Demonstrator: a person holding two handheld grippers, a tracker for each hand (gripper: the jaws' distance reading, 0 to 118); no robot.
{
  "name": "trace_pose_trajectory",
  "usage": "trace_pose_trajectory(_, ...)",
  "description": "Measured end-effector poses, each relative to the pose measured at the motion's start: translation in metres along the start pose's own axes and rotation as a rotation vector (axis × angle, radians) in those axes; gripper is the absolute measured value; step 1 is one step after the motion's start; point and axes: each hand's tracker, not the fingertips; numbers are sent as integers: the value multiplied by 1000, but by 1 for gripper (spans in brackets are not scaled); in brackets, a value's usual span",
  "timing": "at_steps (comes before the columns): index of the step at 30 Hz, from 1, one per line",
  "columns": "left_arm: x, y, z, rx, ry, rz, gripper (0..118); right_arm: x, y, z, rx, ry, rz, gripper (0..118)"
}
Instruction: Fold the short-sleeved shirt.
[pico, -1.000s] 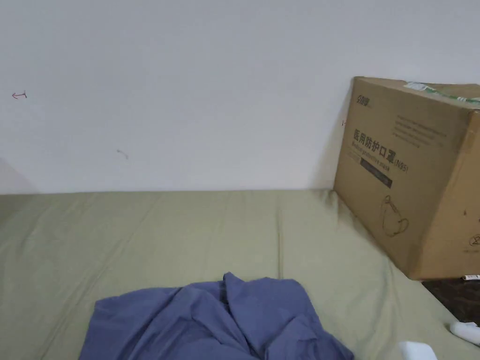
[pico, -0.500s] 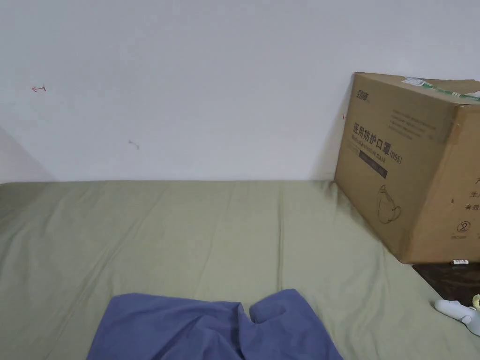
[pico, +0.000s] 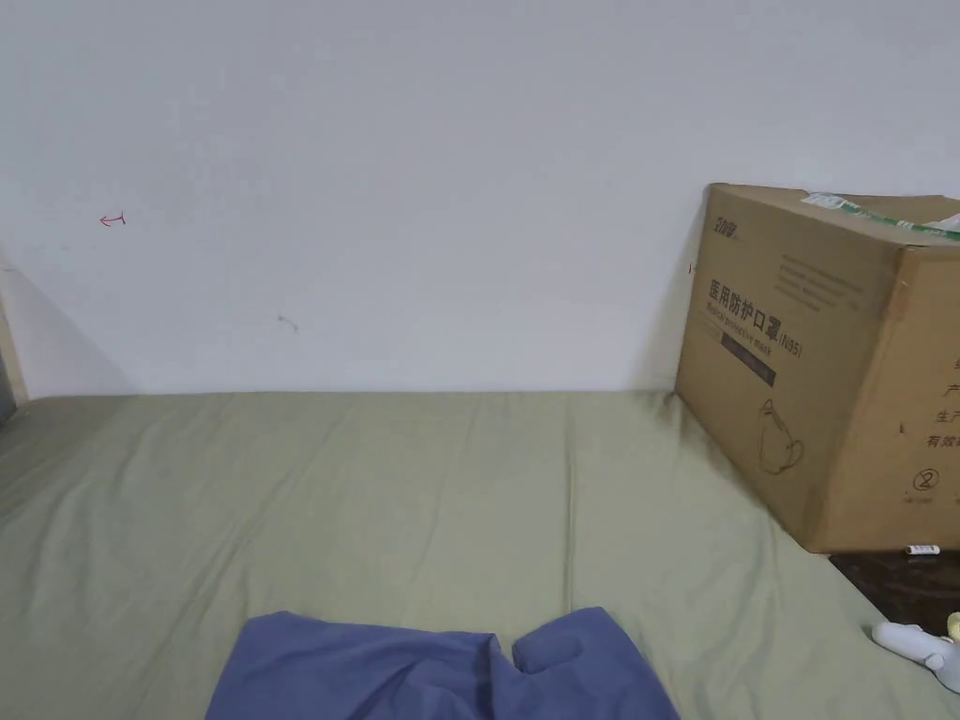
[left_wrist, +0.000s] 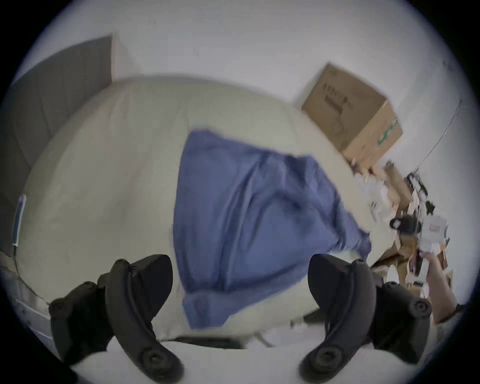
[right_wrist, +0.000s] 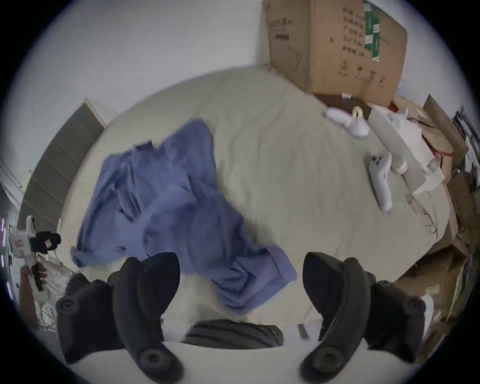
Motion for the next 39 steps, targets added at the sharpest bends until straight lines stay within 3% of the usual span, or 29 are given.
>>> trace_pose_trajectory(3, 21, 24, 30, 228, -8, 3, 109, -29, 17, 32, 187, 29, 22, 98)
trace_pose_trajectory(8, 54, 39, 56, 555, -65, -10, 96, -79, 26, 71, 526, 180, 78, 77)
trace_pose_trajectory(10, 66, 42, 54, 618, -70, -22, 27, -98, 24, 74, 636, 186, 99, 14)
trace_pose_trajectory(11, 73, 44, 51, 625, -51, -35, 0, -105, 24, 73, 663, 170, 95, 1)
trace_pose_trajectory(13, 86, 49, 43, 637, 14, -63, 0, -116, 23, 70, 695, 166, 64, 0)
trace_pose_trajectory(15, 92, 53, 36, 615, -84, -57, 0, -119, 26, 64, 681, 224, 44, 0)
trace_pose_trajectory(22, 78, 92, 40, 602, -55, -93, 0, -113, 33, 62, 744, 198, 80, 0)
trace_pose_trajectory(28, -1, 201, -58, 117, -54, 22, 0, -110, 55, 21, 647, 177, 114, 0)
trace_pose_trajectory(29, -17, 217, -84, 53, -33, 27, 1, -110, 58, 12, 627, 173, 111, 0)
trace_pose_trajectory(30, -29, 230, -106, 13, -18, 16, 14, -110, 62, 3, 605, 170, 110, 0)
trace_pose_trajectory(31, -38, 239, -123, 7, 4, 6, 47, -110, 65, -5, 586, 169, 112, 0)
trace_pose_trajectory(32, -47, 249, -144, -11, 53, -20, 94, -110, 69, -15, 562, 170, 118, 0)
trace_pose_trajectory(33, -51, 253, -161, -28, 74, -42, 118, -111, 72, -24, 549, 166, 122, 0)
trace_pose_trajectory(39, -79, 237, -265, -188, 171, -135, 114, -106, 80, -65, 479, 163, 99, 0)
